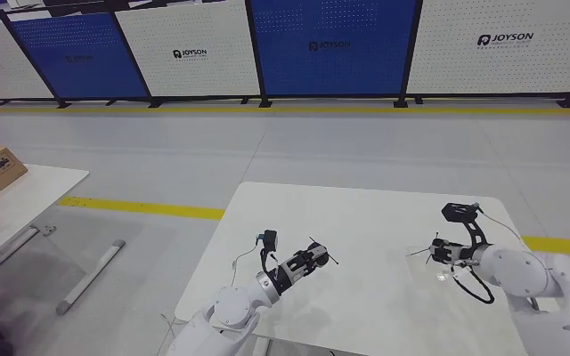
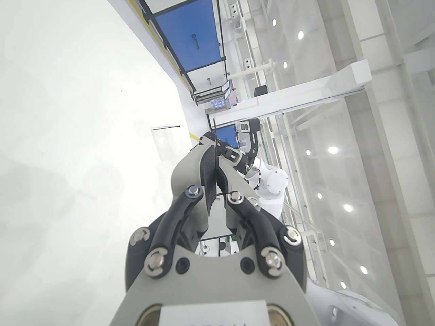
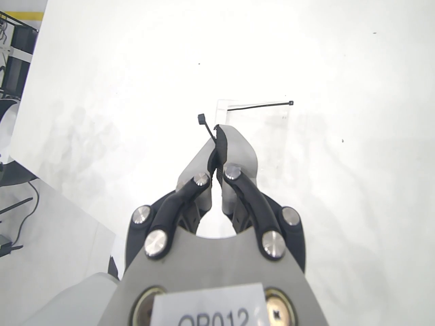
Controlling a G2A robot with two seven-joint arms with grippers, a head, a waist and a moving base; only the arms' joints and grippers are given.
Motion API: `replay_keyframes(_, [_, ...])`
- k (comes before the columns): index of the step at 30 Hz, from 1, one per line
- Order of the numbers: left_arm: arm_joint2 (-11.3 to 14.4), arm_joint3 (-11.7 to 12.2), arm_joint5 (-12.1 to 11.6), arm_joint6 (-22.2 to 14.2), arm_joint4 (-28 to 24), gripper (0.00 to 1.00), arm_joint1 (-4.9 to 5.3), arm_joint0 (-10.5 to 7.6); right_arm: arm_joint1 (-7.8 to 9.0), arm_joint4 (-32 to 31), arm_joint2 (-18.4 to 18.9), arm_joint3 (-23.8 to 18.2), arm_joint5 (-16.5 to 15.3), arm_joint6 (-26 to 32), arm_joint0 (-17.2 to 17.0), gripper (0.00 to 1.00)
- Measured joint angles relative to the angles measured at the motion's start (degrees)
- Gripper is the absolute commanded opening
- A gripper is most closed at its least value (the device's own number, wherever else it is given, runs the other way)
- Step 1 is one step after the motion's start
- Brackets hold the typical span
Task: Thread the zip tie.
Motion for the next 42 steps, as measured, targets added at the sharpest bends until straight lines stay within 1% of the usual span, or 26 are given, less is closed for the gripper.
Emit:
replay_keyframes(6, [0.00,0.00,0.00,0.00,0.00,0.00,0.00,0.00,0.00,0.00,0.00,0.00,-0.01,0.00,-0.01,0.00])
replay_keyframes(9, [0.00,0.00,0.00,0.00,0.00,0.00,0.00,0.00,-0.06,1.87,0.28,-0.38,-1.41,-2.33,-1.24,0.00])
replay_keyframes(12, [0.00,0.00,0.00,0.00,0.00,0.00,0.00,0.00,0.05,4.41,1.42,-2.72,-3.42,-5.81,-3.78,0.00])
replay_keyframes(13, [0.00,0.00,0.00,0.00,0.00,0.00,0.00,0.00,0.12,4.85,1.72,-4.23,-3.97,-7.18,-5.21,0.00])
replay_keyframes(15, [0.00,0.00,0.00,0.00,0.00,0.00,0.00,0.00,0.18,4.64,1.69,-6.71,-4.38,-9.15,-7.53,0.00])
replay_keyframes(16, [0.00,0.00,0.00,0.00,0.00,0.00,0.00,0.00,0.17,4.23,1.39,-8.10,-4.21,-10.40,-8.97,0.00])
replay_keyframes(17, [0.00,0.00,0.00,0.00,0.00,0.00,0.00,0.00,0.16,4.04,1.19,-8.71,-3.99,-11.04,-9.68,0.00])
replay_keyframes(34, [0.00,-0.01,-0.01,0.07,0.06,0.00,0.00,-0.02,0.14,3.98,1.10,-8.86,-3.82,-11.24,-9.89,0.00])
replay_keyframes(36, [0.27,-0.37,-0.15,1.44,1.39,0.00,-0.06,-0.19,0.14,3.98,1.10,-8.86,-3.82,-11.25,-9.89,0.00])
replay_keyframes(38, [0.96,-1.36,-0.44,5.04,4.15,0.00,-0.25,-0.26,0.14,3.98,1.10,-8.86,-3.82,-11.25,-9.89,0.00])
replay_keyframes(39, [1.32,-1.85,-0.89,7.43,5.99,0.00,-0.37,-0.19,0.14,3.98,1.10,-8.86,-3.82,-11.25,-9.89,0.00])
replay_keyframes(40, [1.97,-2.36,-1.68,11.00,8.80,0.00,-0.56,0.01,0.14,3.98,1.10,-8.86,-3.82,-11.25,-9.89,0.00])
replay_keyframes(42, [3.20,-2.63,-2.91,16.88,13.73,0.00,-0.92,0.24,0.14,3.98,1.10,-8.86,-3.82,-11.25,-9.89,0.00])
